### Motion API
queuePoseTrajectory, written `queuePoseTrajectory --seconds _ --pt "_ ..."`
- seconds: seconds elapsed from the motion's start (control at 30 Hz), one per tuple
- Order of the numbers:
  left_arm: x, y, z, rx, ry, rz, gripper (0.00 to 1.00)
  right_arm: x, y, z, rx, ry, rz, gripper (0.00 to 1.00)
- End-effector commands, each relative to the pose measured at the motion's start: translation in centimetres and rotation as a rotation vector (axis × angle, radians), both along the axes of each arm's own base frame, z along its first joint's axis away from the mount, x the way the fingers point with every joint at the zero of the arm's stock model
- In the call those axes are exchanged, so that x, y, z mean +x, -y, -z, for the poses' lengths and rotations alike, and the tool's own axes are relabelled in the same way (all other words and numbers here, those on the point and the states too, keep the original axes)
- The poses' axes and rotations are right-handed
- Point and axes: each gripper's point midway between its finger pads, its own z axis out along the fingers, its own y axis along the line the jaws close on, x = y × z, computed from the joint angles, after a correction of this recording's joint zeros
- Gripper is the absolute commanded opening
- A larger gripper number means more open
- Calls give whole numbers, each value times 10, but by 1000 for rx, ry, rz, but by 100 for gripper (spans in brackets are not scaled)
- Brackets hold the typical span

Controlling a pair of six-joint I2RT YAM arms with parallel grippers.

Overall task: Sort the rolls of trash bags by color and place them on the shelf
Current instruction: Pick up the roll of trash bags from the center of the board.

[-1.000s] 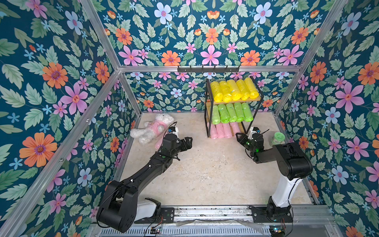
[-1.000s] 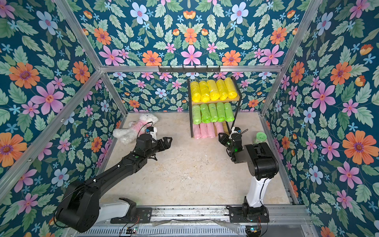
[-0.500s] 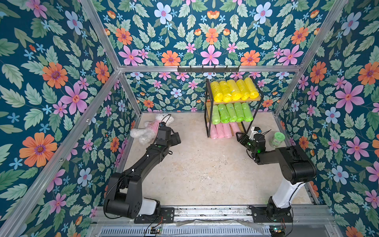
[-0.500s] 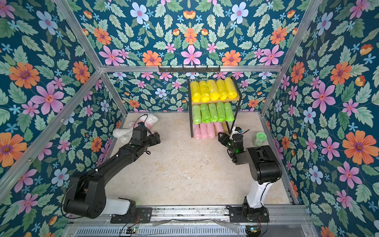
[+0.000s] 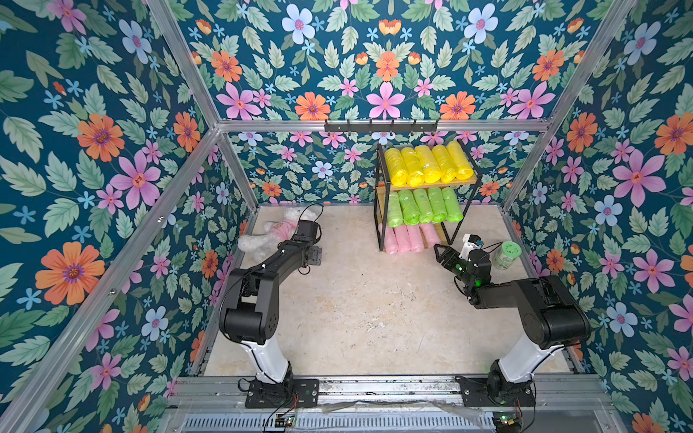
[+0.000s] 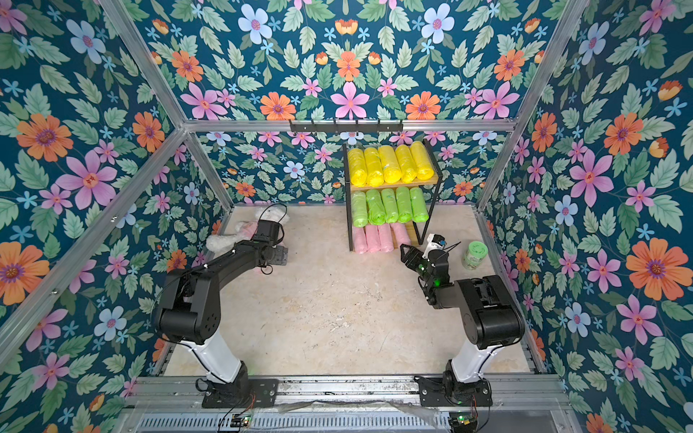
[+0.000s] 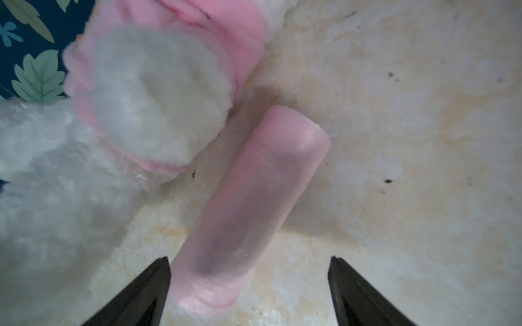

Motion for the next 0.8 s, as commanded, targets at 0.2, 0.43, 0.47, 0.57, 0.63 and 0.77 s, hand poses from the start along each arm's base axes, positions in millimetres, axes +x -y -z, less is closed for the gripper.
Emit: queuePoseTrajectory --seconds 0.2,0.43,0.47,0.57,0.63,0.77 --pt "-14 16 28 -29 -167 58 88 -1 -2 -6 6 31 -11 74" --pt "-36 62 16 -102 -155 138 86 0 -3 -3 20 21 -16 74" --pt "-33 58 15 -88 -145 118 87 0 -4 -3 26 19 -19 74" --pt "-23 46 12 -29 -121 59 90 0 -6 -2 36 14 -26 74" --pt "-17 43 12 -44 -103 26 91 0 -5 -2 34 13 -21 74" --pt "-9 42 11 -117 -56 -25 95 -2 -3 -1 22 8 -15 74"
